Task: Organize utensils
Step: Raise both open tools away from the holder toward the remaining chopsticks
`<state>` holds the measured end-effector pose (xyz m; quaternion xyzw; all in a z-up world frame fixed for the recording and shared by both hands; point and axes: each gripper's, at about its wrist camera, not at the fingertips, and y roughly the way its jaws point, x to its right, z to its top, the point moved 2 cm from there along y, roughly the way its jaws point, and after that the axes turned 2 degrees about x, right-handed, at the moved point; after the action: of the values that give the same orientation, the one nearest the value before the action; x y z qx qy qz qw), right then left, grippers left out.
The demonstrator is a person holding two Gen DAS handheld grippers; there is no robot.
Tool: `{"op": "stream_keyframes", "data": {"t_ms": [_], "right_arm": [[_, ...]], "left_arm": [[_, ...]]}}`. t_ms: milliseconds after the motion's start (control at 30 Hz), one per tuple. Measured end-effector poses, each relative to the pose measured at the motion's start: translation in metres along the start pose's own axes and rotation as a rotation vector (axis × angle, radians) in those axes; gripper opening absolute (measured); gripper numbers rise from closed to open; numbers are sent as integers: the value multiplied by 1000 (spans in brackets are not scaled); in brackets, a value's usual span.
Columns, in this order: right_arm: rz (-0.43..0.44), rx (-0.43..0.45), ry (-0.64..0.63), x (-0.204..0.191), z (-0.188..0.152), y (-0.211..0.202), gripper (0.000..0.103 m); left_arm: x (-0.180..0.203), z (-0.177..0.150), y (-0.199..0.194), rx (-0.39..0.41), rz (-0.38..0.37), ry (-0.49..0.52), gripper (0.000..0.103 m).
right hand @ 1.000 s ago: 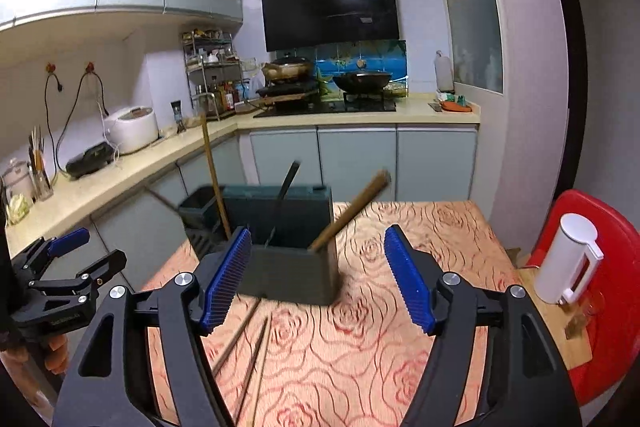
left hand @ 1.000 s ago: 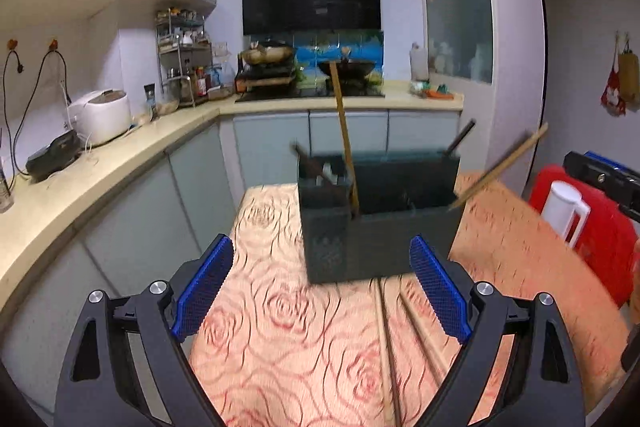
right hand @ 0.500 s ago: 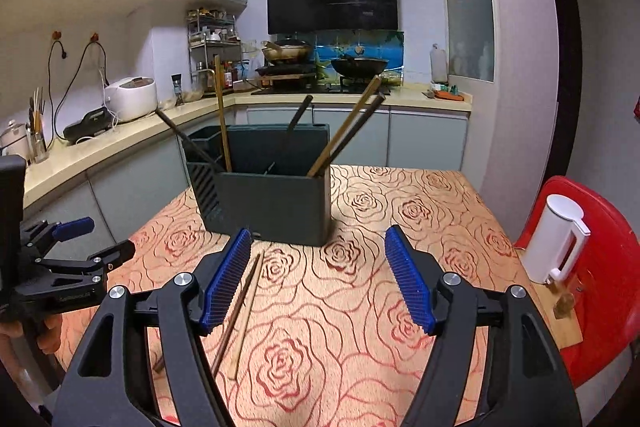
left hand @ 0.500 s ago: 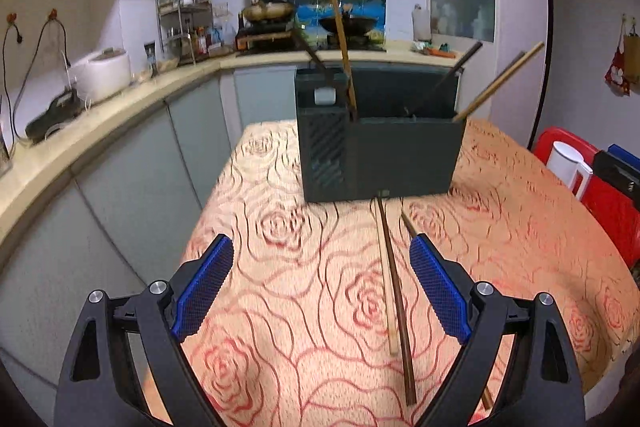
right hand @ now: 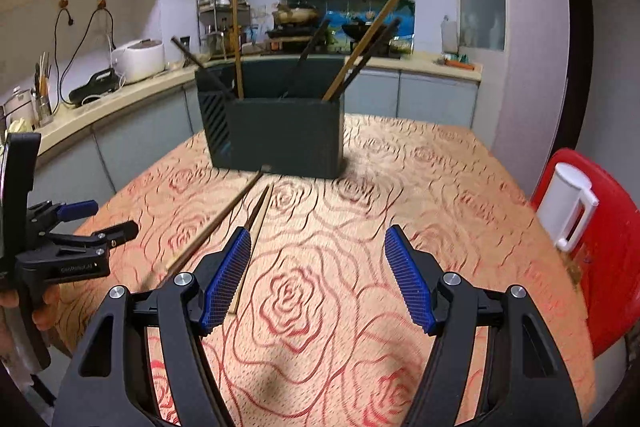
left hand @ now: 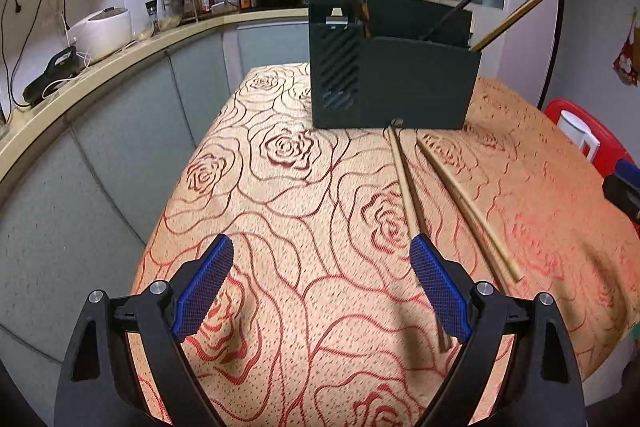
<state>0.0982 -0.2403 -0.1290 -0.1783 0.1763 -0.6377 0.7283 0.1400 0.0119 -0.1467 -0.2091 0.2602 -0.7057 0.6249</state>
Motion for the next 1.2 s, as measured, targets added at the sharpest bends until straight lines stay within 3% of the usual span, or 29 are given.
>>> {"op": "stream_keyframes", "data": {"t_ms": [633,1200], "right_arm": [[56,-109,-23,-16,-42,26,67],[110,-152,-77,-31,-44,34,67]], "left_arm": [[-18,-24,9,-40,-27,-6,87],[18,-20,16,-60,-126,139,87]]}}
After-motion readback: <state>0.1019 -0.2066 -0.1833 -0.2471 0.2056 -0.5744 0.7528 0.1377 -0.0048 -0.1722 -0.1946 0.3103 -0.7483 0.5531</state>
